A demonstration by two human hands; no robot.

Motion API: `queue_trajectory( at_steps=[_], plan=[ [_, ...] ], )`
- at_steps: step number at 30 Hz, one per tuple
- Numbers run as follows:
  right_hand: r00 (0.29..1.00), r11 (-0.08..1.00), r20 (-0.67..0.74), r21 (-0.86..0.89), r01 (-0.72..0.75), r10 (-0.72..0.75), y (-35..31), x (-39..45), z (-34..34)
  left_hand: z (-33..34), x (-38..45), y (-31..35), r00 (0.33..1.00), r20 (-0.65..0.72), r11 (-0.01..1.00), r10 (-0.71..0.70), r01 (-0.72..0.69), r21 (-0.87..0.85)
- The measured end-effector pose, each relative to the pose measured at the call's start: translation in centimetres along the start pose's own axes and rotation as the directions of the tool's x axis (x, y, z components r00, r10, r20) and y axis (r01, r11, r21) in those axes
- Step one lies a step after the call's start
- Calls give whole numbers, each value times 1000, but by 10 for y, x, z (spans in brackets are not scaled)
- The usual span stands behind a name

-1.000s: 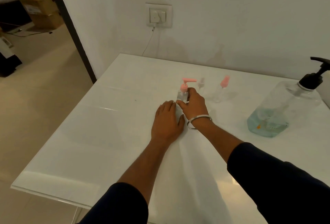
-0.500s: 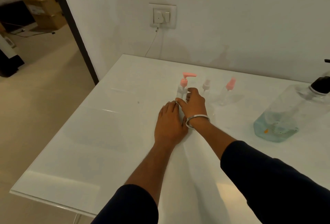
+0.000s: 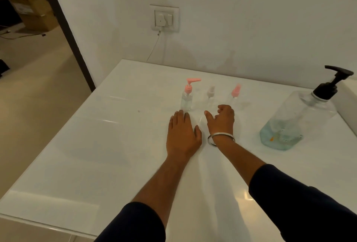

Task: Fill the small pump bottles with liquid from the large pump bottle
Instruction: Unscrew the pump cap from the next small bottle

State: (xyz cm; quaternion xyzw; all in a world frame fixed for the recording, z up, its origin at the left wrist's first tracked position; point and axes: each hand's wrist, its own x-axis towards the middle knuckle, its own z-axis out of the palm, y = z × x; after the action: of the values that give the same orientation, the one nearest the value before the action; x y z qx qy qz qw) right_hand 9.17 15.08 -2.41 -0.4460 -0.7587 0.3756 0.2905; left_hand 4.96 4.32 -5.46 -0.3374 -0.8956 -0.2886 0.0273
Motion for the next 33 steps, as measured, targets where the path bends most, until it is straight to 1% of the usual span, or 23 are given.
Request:
queue_trajectory(
  at_steps=[4,9,17,25,33],
  plan=[
    [999,1000,36,-26,5,-4,-2,8,7,5,-1,8,1000,-19,1000,-19,19,-7],
    [999,998,35,-53,26,-24,-9,16,15,6,-3,9,1000,-9,1000,-20,20,2],
    [998,998,46,-21,53,-52,-6,11,9,5,-5,7,1000,-15,1000,-20,20,10],
    [997,998,63,-28,56,-54,10,-28,-16,-2,-30,15,999,41,1000,-12,12,2],
    [995,999,91,-3,35,-35,27,-82,-53,-12,-84,26,998,59,997,14,-9,-76]
  ],
)
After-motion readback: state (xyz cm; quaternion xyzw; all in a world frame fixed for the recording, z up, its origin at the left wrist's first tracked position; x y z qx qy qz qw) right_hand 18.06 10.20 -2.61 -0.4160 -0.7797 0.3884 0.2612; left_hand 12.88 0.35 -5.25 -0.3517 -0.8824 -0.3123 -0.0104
